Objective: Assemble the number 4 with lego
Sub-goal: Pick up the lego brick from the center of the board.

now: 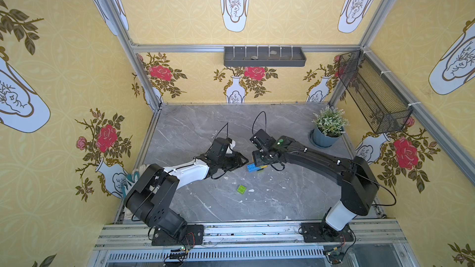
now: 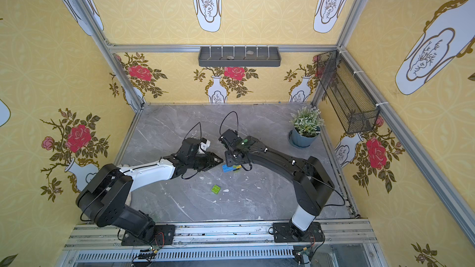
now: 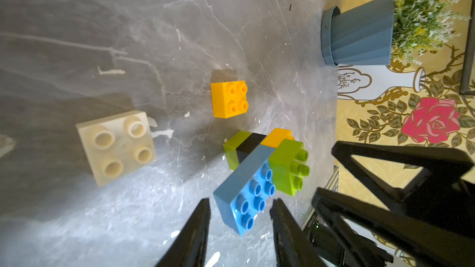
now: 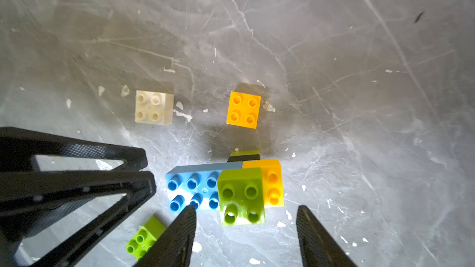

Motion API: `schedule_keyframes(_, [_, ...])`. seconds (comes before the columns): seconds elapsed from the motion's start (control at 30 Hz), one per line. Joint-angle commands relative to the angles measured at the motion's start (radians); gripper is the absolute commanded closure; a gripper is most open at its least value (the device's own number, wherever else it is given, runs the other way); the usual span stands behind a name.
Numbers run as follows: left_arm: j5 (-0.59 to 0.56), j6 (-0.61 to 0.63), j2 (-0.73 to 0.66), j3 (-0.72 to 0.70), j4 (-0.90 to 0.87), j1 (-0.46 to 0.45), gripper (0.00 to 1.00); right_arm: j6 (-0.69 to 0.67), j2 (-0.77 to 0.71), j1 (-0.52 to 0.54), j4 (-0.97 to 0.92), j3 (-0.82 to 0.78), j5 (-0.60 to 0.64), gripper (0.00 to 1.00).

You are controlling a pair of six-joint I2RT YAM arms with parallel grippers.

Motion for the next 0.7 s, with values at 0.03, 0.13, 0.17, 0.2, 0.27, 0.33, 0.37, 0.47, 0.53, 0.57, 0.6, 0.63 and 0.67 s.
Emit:
schedule_keyframes(0.03, [-0.086, 0.087, -0.097, 0.037, -0.134, 0.024, 0.52, 0.057, -0.097, 0.019, -0.071, 0.03, 0.099, 0.33])
schedule_keyframes(0.13, [-0.162, 0.148, -0.194, 0.082, -0.248, 0.044, 0.49, 0.144, -0.178, 0.049, -0.08, -0.013, 0.115, 0.33])
schedule_keyframes(0.17, [-0.193, 0.169, -0.224, 0.098, -0.291, 0.049, 0.49, 0.177, -0.2, 0.067, -0.081, -0.032, 0.122, 0.33])
schedule_keyframes(0.2, [-0.215, 0.188, -0.249, 0.109, -0.32, 0.052, 0.48, 0.216, -0.215, 0.088, -0.095, -0.045, 0.142, 0.33])
schedule_keyframes(0.27, [-0.258, 0.214, -0.305, 0.123, -0.374, 0.059, 0.46, 0.311, -0.226, 0.147, -0.14, -0.061, 0.2, 0.33])
schedule_keyframes(0.33, [-0.274, 0.215, -0.349, 0.116, -0.396, 0.07, 0.45, 0.414, -0.218, 0.219, -0.189, -0.065, 0.261, 0.33])
schedule_keyframes(0.37, [-0.281, 0.212, -0.367, 0.11, -0.405, 0.075, 0.46, 0.447, -0.212, 0.246, -0.198, -0.069, 0.27, 0.33])
schedule_keyframes(0.47, [-0.316, 0.203, -0.427, 0.081, -0.43, 0.079, 0.46, 0.53, -0.184, 0.318, -0.205, -0.077, 0.291, 0.32])
schedule_keyframes(0.53, [-0.344, 0.198, -0.466, 0.054, -0.436, 0.082, 0.45, 0.566, -0.152, 0.358, -0.21, -0.063, 0.3, 0.31])
schedule_keyframes(0.57, [-0.361, 0.193, -0.485, 0.038, -0.437, 0.085, 0.44, 0.599, -0.129, 0.382, -0.23, -0.044, 0.319, 0.3])
schedule_keyframes(0.6, [-0.368, 0.19, -0.498, 0.027, -0.436, 0.09, 0.44, 0.624, -0.11, 0.403, -0.255, -0.026, 0.335, 0.29])
schedule_keyframes(0.63, [-0.369, 0.185, -0.511, 0.015, -0.435, 0.099, 0.43, 0.653, -0.084, 0.428, -0.285, -0.002, 0.359, 0.29])
schedule_keyframes(0.67, [-0.362, 0.174, -0.52, 0.007, -0.439, 0.111, 0.43, 0.688, -0.057, 0.446, -0.32, 0.022, 0.376, 0.28])
